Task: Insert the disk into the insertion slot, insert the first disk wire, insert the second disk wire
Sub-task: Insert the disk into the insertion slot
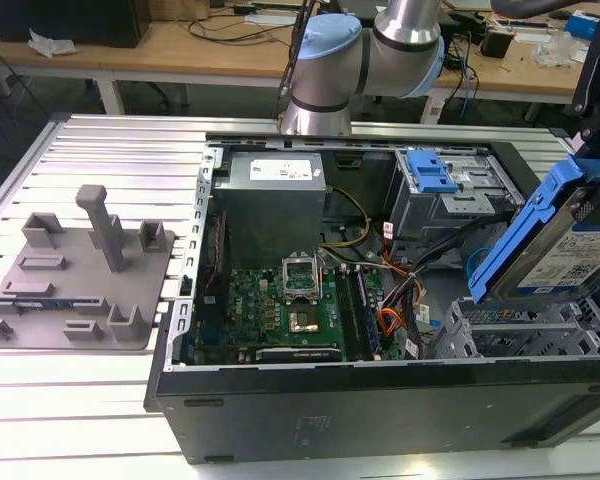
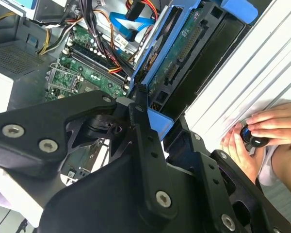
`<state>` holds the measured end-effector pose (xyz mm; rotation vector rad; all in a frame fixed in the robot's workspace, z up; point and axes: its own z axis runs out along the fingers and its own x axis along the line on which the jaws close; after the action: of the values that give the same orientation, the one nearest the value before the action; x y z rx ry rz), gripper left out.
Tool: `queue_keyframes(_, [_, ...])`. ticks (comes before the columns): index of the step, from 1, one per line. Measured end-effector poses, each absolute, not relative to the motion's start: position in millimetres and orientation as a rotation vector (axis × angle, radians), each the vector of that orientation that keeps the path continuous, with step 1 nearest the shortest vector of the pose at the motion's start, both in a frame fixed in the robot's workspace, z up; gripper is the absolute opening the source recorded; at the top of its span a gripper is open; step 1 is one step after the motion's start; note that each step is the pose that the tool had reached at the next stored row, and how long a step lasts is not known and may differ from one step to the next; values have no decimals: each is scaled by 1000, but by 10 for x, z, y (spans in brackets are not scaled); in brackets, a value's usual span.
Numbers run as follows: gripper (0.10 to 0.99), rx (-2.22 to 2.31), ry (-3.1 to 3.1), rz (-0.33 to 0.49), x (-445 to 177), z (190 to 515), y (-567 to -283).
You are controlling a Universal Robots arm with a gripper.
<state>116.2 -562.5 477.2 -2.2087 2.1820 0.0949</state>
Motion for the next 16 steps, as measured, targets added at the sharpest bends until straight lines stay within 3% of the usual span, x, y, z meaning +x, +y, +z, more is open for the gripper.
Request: queue_keyframes(16, [365, -2209, 2183, 96, 1171, 4654, -5625])
